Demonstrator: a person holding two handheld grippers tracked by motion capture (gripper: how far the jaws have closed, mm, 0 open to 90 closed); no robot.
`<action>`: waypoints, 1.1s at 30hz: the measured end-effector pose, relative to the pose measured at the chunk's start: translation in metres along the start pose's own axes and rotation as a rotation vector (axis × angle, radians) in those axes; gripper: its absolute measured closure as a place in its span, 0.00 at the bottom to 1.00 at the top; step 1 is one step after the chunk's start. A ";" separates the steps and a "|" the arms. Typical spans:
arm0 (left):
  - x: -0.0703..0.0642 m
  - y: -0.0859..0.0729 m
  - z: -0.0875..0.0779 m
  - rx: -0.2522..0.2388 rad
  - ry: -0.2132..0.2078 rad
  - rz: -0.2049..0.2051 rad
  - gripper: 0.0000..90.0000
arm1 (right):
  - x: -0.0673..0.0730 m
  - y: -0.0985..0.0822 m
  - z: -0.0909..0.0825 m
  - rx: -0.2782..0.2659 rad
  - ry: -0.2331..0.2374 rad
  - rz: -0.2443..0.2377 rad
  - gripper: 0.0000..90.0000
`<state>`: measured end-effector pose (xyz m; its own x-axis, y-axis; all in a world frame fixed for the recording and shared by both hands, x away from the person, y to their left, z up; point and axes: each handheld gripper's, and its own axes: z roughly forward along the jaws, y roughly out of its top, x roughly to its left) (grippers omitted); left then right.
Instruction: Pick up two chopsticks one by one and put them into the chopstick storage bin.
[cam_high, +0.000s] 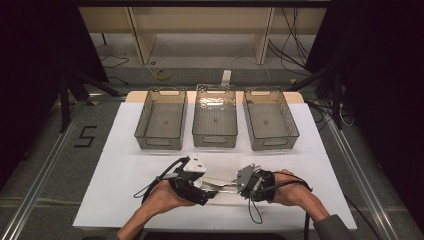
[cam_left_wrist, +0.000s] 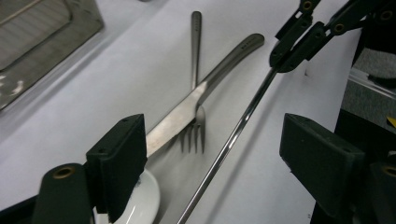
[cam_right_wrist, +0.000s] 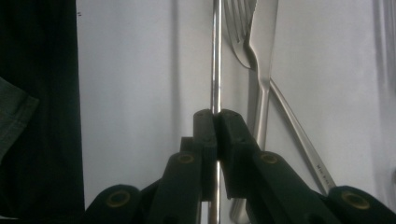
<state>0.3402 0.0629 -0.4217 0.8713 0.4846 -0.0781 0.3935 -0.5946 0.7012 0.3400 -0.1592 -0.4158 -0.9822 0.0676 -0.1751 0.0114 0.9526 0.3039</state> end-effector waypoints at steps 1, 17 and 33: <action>-0.003 0.002 0.003 0.014 0.002 0.023 0.26 | 0.000 0.001 0.000 0.002 0.001 -0.003 0.96; -0.014 0.010 0.025 0.170 -0.027 0.139 0.55 | 0.001 0.008 -0.004 -0.019 -0.016 -0.037 0.96; -0.018 0.012 0.029 0.219 -0.083 0.202 0.86 | 0.006 0.013 -0.001 -0.015 -0.004 -0.083 0.96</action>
<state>0.3373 0.0282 -0.4329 0.9558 0.2935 -0.0162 0.2555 -0.8021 0.5398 0.3337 -0.1468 -0.4123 -0.9790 -0.0103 -0.2038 -0.0729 0.9506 0.3019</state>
